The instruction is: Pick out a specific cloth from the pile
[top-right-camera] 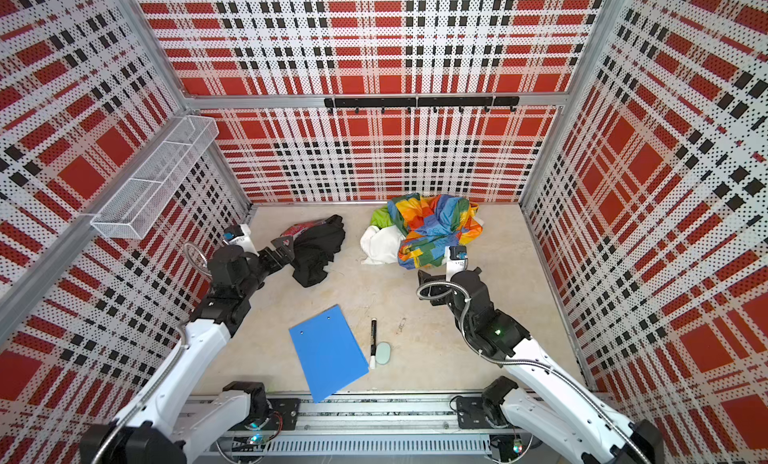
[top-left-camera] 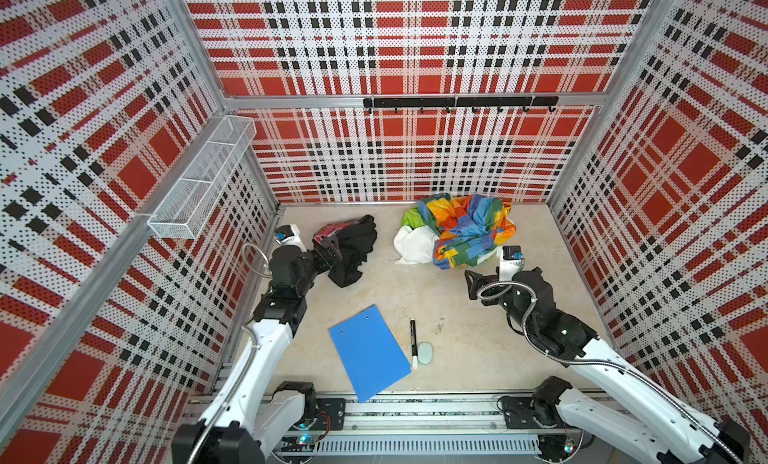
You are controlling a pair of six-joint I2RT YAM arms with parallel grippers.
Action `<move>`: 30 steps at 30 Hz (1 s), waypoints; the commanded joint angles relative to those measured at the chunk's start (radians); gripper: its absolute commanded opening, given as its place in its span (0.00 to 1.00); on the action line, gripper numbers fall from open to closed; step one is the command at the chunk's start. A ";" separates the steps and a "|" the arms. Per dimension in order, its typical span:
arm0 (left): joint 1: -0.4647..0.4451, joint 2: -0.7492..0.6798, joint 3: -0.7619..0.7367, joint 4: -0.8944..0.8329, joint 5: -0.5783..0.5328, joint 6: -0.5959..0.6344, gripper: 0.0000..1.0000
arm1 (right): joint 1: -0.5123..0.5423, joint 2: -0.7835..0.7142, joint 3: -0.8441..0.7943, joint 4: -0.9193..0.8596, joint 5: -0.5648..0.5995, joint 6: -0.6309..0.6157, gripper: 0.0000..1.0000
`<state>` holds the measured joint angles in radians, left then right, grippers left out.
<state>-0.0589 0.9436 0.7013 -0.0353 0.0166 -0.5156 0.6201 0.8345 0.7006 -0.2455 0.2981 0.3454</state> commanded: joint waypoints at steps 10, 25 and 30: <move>0.037 -0.096 -0.317 0.321 -0.173 0.232 0.99 | -0.325 -0.055 -0.085 0.215 -0.144 -0.060 1.00; 0.013 0.328 -0.474 0.951 -0.183 0.475 0.99 | -0.605 0.025 -0.235 0.418 -0.043 -0.171 1.00; 0.004 0.420 -0.482 1.128 -0.182 0.528 0.99 | -0.617 0.051 -0.326 0.556 0.005 -0.199 1.00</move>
<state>-0.0525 1.3338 0.2176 0.8886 -0.1711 -0.0433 0.0105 0.8795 0.4156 0.1482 0.2714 0.1844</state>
